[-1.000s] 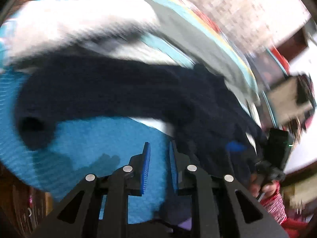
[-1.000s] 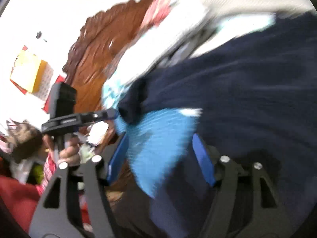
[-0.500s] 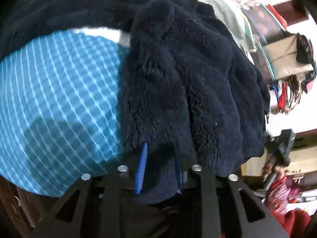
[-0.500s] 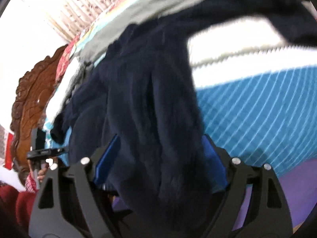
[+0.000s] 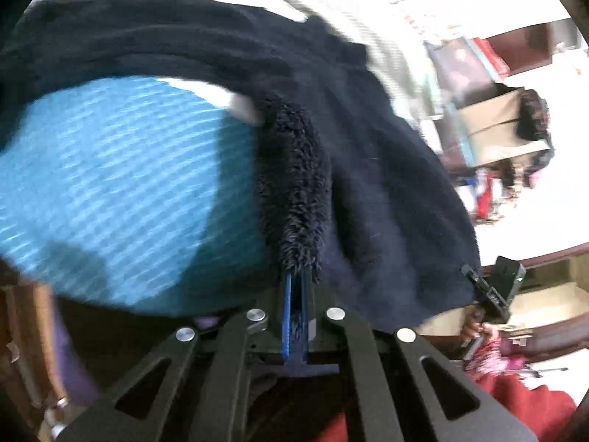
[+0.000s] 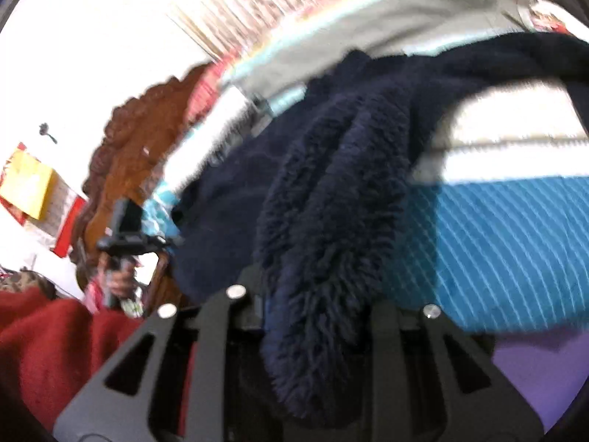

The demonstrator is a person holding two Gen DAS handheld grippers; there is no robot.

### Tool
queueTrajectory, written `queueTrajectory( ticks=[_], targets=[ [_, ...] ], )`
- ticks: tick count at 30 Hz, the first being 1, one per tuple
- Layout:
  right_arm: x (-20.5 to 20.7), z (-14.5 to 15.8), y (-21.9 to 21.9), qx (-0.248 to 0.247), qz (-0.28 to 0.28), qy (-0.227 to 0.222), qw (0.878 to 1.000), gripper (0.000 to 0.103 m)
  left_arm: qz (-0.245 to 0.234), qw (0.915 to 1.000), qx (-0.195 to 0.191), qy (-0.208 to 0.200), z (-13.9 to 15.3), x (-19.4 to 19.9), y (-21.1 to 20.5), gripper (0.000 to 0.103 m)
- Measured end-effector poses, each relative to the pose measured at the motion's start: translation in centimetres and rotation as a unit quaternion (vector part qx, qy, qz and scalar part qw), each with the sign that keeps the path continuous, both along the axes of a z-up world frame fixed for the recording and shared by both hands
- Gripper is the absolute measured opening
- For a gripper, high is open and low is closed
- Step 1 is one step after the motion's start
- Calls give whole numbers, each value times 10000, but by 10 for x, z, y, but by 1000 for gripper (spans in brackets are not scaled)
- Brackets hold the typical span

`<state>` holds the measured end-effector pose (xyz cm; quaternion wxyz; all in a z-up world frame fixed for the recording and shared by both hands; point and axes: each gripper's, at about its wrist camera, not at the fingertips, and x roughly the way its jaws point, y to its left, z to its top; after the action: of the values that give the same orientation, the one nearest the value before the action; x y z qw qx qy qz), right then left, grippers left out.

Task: Fold large clothes

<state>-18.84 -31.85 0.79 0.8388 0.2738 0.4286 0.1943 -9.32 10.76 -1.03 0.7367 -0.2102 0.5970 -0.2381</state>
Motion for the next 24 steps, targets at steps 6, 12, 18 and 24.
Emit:
queueTrajectory(
  ticks=[6,12,18,24],
  targets=[
    [4,-112,-2,-345,-811,1801,9797,71,241,9894,1242,711,-66,-5,0,9],
    [-11,-75,-36,-178,-1423,1383,9800,73,577,9943,888,110,-32,-23,41,9],
    [13,10,-71,-618,-1909,138,9796,73,769,9911,690,-835,16,13,42,9],
    [108,30,-24,-1060,-1569,-451,9809,88,344,9852,486,-1609,35,79,-29,9]
  ],
)
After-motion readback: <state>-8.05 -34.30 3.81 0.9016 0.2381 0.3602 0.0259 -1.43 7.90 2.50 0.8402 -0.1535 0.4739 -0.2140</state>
